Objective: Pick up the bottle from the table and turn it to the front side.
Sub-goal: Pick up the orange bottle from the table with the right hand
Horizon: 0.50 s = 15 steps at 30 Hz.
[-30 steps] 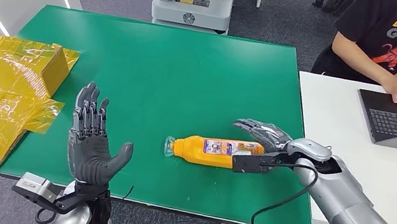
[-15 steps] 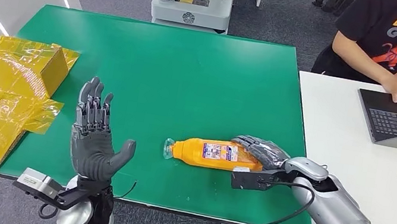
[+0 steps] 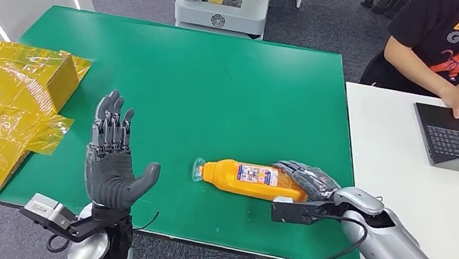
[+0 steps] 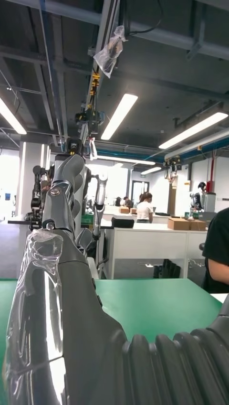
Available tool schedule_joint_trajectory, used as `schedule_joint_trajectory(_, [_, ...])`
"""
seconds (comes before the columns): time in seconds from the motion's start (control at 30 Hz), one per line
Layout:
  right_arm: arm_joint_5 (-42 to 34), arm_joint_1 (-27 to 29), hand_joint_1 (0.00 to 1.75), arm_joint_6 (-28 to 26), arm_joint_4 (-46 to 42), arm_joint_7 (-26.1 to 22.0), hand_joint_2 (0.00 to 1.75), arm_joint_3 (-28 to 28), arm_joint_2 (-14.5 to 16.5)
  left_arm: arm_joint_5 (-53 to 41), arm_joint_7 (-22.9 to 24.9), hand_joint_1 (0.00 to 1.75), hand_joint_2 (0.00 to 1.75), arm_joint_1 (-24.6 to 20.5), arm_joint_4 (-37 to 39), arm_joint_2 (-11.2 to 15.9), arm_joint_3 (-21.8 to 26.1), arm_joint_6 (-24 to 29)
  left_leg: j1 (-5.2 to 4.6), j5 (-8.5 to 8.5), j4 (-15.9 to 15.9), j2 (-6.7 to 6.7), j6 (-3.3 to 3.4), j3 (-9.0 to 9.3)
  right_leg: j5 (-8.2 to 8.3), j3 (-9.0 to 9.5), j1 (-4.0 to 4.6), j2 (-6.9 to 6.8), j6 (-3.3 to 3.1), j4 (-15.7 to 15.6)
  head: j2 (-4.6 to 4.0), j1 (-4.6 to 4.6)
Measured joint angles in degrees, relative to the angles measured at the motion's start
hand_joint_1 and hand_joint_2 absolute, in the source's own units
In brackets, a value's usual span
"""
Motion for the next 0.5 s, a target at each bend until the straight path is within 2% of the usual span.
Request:
schedule_joint_trajectory(0.1, [0.38,0.0,1.72,-1.04,0.11,0.28,1.75,0.08,0.03,0.0,0.0,0.0,1.75,-0.15,0.08,0.0,0.0,0.02,0.0,0.0,0.0,0.0,0.0,-0.01,0.0,0.0,0.0,0.0,0.0,0.0,0.0,0.01])
schedule_joint_trajectory(0.5, [1.62,0.68,1.75,-7.07,0.69,1.49,1.75,0.46,0.74,0.35,0.0,0.0,1.75,-0.17,0.18,-0.02,0.0,-0.93,0.0,0.0,0.0,0.0,0.0,-0.01,0.0,0.01,0.0,0.0,0.0,0.01,0.0,0.01])
